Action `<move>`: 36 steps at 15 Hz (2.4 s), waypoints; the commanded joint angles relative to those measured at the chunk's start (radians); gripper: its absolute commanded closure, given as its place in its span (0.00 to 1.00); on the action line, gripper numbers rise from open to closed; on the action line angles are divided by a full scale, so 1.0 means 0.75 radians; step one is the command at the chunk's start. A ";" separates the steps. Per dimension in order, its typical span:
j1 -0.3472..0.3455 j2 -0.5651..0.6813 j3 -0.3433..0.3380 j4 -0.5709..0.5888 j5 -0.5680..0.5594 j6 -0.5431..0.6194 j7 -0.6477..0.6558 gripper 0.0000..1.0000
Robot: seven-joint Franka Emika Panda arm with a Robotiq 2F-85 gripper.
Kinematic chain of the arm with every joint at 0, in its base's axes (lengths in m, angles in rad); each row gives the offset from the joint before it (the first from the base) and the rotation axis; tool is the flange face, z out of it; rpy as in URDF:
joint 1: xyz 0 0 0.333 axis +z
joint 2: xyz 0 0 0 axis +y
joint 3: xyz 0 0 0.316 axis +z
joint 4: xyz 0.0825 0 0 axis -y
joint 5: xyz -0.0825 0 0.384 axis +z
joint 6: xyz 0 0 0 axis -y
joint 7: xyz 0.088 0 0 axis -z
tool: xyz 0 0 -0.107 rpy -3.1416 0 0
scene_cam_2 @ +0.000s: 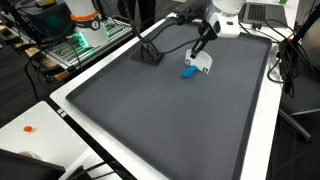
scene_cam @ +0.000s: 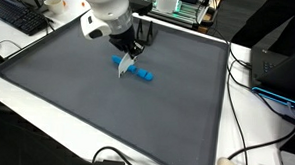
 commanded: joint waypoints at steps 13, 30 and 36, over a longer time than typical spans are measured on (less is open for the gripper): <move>-0.006 -0.058 0.006 -0.020 -0.006 -0.018 0.012 0.99; -0.055 -0.065 -0.039 -0.022 -0.011 -0.021 0.011 0.99; -0.054 -0.031 -0.041 -0.021 -0.016 -0.025 0.013 0.99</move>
